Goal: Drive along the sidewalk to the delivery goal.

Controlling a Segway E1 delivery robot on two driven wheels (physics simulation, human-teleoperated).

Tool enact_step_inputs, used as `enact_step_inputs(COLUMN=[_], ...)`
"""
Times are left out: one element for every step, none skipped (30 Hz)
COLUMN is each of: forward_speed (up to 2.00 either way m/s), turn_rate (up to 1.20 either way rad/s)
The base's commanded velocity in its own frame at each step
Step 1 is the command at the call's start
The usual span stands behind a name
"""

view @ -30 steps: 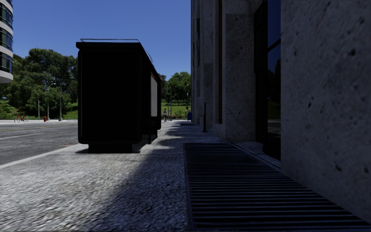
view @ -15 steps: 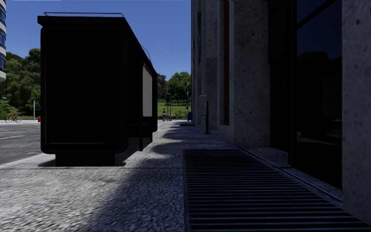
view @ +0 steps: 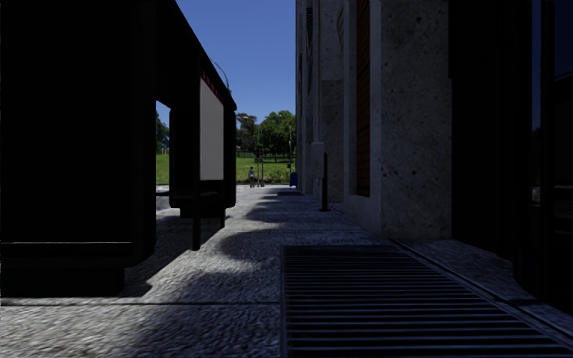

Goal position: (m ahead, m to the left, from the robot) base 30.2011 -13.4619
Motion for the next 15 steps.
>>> enact_step_inputs(forward_speed=[2.00, 2.00, 2.00, 2.00, 2.00, 2.00, 2.00, 2.00, 2.00, 2.00, 2.00, 2.00, 2.00, 2.00, 2.00], turn_rate=[0.00, 0.00, 0.00, 0.00, 0.00, 0.00, 0.00, 0.00, 0.00, 0.00, 0.00, 0.00, 0.00, 0.00, 0.00])
